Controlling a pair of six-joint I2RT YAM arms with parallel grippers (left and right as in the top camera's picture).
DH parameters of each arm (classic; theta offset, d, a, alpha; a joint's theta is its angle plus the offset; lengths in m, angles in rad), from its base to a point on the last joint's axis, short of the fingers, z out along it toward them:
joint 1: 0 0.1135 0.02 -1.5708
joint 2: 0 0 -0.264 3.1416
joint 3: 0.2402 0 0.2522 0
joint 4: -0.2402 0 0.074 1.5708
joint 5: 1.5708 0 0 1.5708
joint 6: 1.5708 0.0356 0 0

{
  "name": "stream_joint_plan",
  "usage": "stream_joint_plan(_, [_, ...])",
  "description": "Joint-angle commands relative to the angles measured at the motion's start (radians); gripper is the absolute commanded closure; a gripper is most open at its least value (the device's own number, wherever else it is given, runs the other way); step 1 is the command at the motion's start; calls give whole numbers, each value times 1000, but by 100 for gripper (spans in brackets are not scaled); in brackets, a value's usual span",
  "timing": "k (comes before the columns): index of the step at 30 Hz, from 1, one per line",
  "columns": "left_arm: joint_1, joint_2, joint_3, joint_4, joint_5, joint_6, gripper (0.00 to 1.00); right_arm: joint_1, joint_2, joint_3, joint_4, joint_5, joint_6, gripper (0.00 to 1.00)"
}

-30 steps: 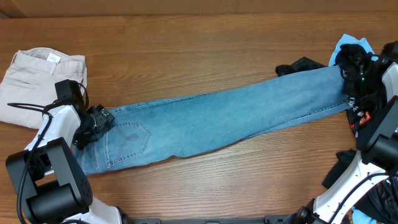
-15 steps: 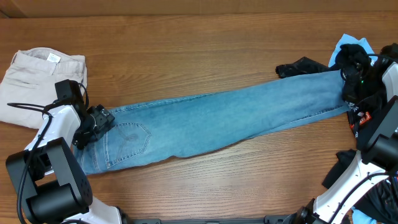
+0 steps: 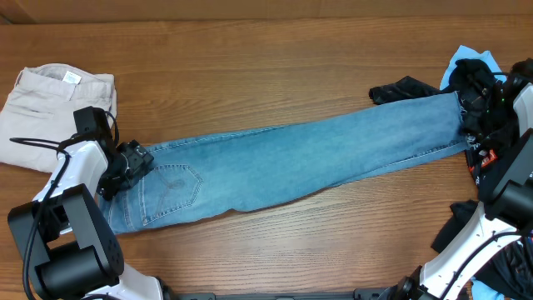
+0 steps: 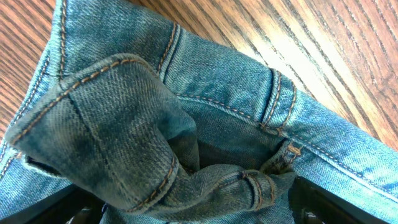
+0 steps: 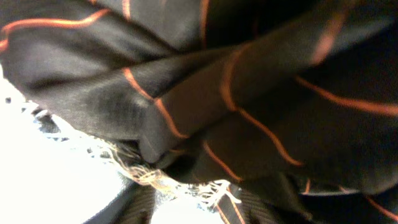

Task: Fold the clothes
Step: 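Tug the hems slightly right with the right gripper to tension the jeans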

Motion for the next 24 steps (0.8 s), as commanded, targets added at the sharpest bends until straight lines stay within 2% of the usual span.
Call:
stream_joint_plan(1, [6,31,3,-11,23,4,4,-5,-45,20,8,-78,-7,40])
stream_joint_plan(3, [6,31,3,-10,23,4,4,-6,-45,17,14,-99,-7,34])
stream_joint_plan(20, [6,31,3,-7,23,4,4,-6,-45,-111,104,-121,-41,34])
stream_joint_plan(22, [6,31,3,-6,23,4,4,-6,-45,-111,98,-121,-41,43])
stream_joint_plan(24, [6,31,3,-7,23,4,4,-6,-45,-111,91,-121,-41,59])
